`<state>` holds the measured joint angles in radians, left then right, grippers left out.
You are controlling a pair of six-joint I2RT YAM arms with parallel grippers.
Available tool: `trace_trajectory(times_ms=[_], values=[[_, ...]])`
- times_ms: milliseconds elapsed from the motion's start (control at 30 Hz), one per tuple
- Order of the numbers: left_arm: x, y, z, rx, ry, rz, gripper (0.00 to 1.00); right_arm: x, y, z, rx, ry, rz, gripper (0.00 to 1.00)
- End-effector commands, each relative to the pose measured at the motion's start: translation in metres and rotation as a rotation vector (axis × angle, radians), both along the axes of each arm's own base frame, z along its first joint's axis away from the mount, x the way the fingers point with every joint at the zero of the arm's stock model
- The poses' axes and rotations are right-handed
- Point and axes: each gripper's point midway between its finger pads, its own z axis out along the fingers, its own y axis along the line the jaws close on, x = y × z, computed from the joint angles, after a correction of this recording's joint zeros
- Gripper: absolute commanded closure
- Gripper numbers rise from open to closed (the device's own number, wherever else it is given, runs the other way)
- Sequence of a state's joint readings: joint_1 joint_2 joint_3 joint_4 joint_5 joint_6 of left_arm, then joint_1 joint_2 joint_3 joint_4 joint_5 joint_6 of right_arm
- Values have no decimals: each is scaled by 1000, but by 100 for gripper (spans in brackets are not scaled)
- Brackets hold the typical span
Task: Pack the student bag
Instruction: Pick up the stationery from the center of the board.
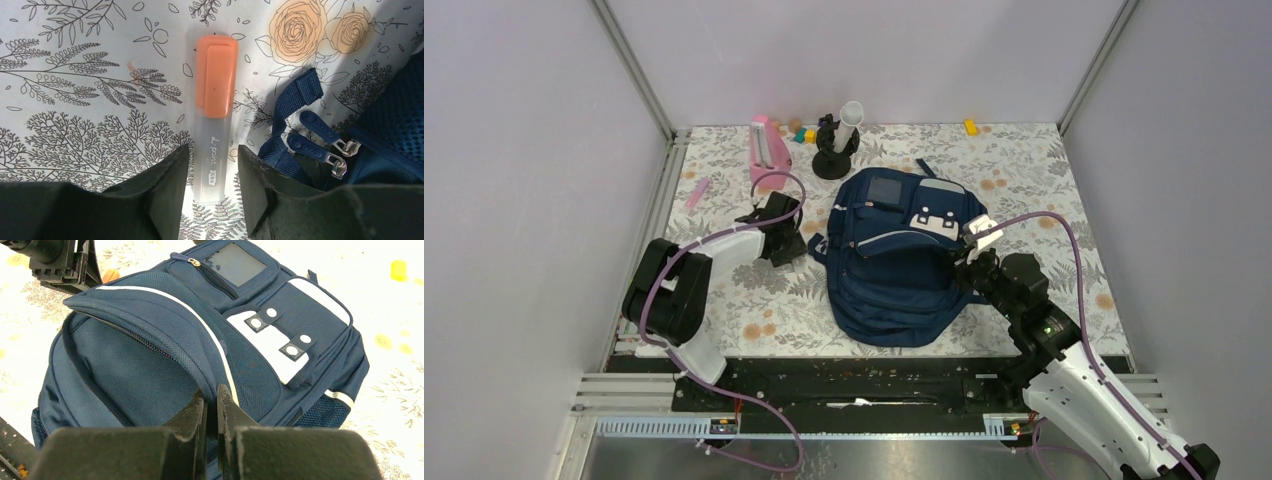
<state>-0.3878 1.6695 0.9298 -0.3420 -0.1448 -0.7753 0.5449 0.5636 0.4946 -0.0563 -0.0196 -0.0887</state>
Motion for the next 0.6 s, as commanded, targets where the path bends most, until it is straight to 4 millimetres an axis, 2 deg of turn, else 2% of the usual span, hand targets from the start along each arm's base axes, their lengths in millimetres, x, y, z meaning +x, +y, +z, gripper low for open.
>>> trace_trajectory(times_ms=[0,233,333,567], values=[[-27,7,-13,28,88,-38,55,6,2,62,125,-173,-10,100],[-37,16,-20,103,152,-82,56,4,1,64,128,-176,-11,100],[-41,16,-22,116,169,-98,59,4,1,64,129,-178,-13,100],[-47,12,-30,141,226,-131,59,4,0,66,131,-185,-16,100]])
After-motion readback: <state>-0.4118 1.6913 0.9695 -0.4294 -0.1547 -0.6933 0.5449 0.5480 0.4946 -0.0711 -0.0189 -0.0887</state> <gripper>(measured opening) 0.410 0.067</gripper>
